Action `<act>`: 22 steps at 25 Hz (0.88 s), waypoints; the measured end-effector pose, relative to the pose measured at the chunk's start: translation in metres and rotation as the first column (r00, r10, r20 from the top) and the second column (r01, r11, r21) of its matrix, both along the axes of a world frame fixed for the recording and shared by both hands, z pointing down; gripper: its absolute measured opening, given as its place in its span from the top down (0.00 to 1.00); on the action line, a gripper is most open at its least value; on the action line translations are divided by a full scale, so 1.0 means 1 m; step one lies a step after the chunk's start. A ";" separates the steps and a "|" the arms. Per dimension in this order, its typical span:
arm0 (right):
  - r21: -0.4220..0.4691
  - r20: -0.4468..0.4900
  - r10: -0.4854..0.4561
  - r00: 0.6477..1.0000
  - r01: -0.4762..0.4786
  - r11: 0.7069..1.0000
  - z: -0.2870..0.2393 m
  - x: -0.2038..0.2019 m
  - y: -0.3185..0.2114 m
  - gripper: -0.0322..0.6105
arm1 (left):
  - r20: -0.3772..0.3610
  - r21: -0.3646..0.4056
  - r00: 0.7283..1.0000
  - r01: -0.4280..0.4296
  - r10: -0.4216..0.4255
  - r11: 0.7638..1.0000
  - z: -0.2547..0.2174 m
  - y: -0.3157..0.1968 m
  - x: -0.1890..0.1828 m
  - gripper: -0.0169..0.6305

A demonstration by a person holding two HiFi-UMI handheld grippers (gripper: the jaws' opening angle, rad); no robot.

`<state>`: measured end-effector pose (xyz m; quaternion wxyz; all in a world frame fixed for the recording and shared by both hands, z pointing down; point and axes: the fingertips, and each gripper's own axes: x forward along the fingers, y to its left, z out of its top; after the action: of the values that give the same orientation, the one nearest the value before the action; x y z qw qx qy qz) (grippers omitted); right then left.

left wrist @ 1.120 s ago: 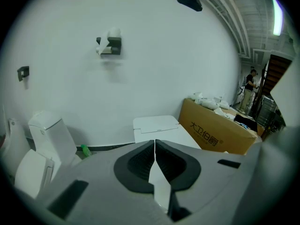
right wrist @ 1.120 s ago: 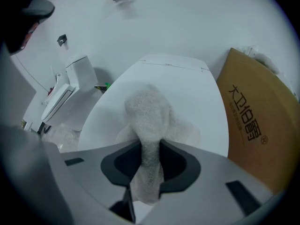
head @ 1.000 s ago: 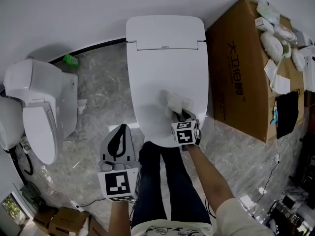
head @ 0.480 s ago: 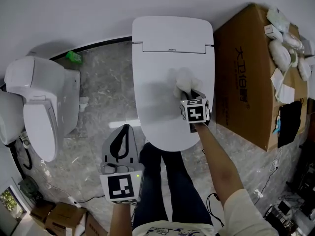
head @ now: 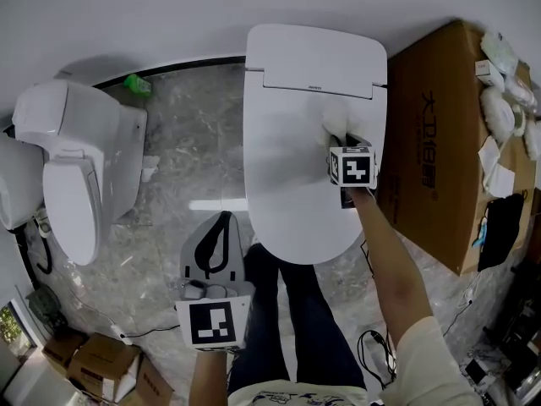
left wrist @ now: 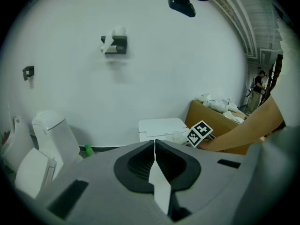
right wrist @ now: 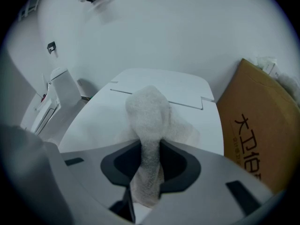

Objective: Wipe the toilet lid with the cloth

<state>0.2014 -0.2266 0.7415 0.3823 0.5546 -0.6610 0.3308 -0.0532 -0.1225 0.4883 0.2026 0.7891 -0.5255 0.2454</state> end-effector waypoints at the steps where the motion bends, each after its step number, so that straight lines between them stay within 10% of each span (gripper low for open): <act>1: -0.001 -0.003 -0.003 1.000 0.003 1.000 0.000 0.000 -0.005 0.80 | 0.001 -0.002 1.000 0.003 -0.003 1.000 0.001 0.000 -0.001 0.96; 22: -0.038 -0.094 -0.172 0.980 0.170 0.985 -0.008 -0.043 -0.073 0.80 | 0.013 -0.032 0.998 0.060 -0.059 0.998 0.012 0.012 -0.024 0.95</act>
<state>0.1589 -0.2992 0.7338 0.4492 0.5055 -0.6818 0.2791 -0.0768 -0.1108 0.5003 0.2194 0.7681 -0.5459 0.2526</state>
